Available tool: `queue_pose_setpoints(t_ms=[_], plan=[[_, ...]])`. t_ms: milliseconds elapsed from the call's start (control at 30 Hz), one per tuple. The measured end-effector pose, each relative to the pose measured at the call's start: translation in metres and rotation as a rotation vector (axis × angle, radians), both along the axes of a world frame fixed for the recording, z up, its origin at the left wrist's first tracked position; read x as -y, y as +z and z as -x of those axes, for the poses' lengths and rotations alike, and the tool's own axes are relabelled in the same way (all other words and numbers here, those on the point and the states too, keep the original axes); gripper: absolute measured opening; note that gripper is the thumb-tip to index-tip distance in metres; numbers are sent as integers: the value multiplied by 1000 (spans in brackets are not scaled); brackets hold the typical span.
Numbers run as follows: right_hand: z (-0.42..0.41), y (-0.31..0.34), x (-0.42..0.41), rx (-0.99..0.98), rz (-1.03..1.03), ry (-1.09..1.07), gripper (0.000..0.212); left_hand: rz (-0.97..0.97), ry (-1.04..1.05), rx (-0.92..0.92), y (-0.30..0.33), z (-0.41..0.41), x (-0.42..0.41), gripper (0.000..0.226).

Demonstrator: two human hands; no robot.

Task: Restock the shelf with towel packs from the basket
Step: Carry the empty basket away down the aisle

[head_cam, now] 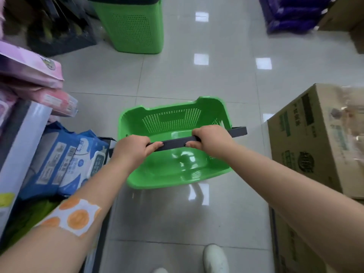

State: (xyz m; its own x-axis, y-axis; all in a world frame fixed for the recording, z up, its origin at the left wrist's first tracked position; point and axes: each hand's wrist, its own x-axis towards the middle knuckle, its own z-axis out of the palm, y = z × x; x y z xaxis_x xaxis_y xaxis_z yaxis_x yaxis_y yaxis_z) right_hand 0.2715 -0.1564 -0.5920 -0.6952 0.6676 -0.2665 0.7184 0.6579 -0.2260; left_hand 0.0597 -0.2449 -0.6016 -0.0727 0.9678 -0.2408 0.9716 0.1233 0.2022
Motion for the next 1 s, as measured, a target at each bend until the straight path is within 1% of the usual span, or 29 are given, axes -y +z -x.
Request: queue_pose_setpoints(t_ms=[67, 167, 300, 500, 767, 1000], plan=[[-10, 24, 9, 27, 91, -10, 41, 22, -7, -20, 24, -11, 10, 54], [-26, 67, 19, 17, 153, -24, 41, 32, -17, -24, 69, -24, 20, 55], [-45, 134, 33, -13, 214, -64, 41, 52, -45, 16, 136, -38, 29, 55], [-86, 233, 54, 58, 344, -114, 41, 79, -111, 62, 226, -80, 45, 55], [-139, 333, 86, 54, 335, -203, 42, 89, -159, 80, 315, -126, 57, 56], [-171, 399, 92, 10, 226, -246, 46, 55, -217, 44, 388, -154, 42, 57]])
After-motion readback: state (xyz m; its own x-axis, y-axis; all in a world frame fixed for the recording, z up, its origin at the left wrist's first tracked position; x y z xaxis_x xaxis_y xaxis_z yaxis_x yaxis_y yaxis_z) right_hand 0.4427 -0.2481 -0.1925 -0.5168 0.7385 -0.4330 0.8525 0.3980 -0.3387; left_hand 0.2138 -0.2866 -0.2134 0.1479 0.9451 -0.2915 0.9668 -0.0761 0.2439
